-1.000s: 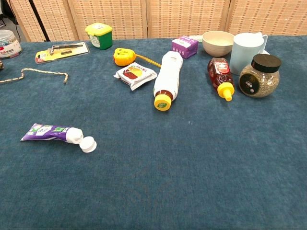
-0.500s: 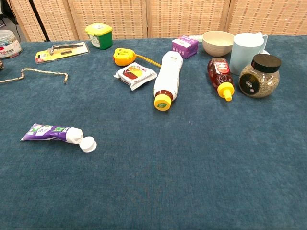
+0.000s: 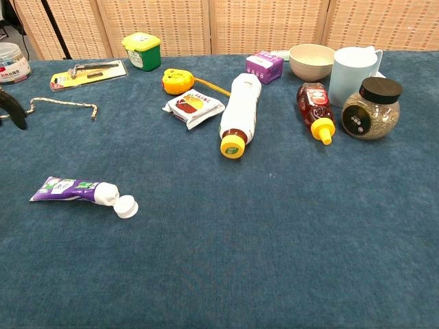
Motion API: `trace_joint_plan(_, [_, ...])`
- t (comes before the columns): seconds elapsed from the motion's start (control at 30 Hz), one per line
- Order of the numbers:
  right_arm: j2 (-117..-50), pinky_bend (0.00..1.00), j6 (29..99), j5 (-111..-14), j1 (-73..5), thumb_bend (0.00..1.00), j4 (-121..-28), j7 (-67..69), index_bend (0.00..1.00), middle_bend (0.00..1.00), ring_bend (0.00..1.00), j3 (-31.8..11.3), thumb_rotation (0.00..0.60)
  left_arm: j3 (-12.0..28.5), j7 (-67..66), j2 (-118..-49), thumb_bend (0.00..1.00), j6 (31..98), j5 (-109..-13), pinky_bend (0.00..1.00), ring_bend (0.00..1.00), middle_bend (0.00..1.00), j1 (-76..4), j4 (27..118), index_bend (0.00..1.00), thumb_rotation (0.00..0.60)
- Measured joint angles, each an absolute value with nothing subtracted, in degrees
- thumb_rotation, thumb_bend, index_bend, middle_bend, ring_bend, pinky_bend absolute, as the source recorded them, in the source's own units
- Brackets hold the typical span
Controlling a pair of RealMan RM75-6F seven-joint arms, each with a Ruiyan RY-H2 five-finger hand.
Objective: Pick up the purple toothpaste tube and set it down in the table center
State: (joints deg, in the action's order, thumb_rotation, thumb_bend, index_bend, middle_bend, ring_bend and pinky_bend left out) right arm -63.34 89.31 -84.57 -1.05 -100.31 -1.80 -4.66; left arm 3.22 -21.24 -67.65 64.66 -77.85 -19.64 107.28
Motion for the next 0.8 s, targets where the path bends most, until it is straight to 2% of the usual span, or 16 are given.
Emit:
trace_joint_plan(0.23, [-62.69, 0.0, 90.35, -84.7, -0.07, 0.0, -100.26, -0.73, 0.07, 0.01, 0.0, -4.46, 0.6, 3.74, -28.4, -74.52, 0.32, 60.01, -74.01, 0.23, 0.3, 0.25, -24.77, 103.72, 0.34, 0.6])
trace_joint_plan(0.8, [-61.25, 0.0, 92.32, -85.01, 1.74, 0.0, -100.33, 0.95, 0.06, 0.01, 0.0, -4.37, 0.6, 2.25, -29.62, -83.54, 0.32, 57.63, -70.21, 0.23, 0.28, 0.25, -27.9, 96.69, 0.34, 0.6])
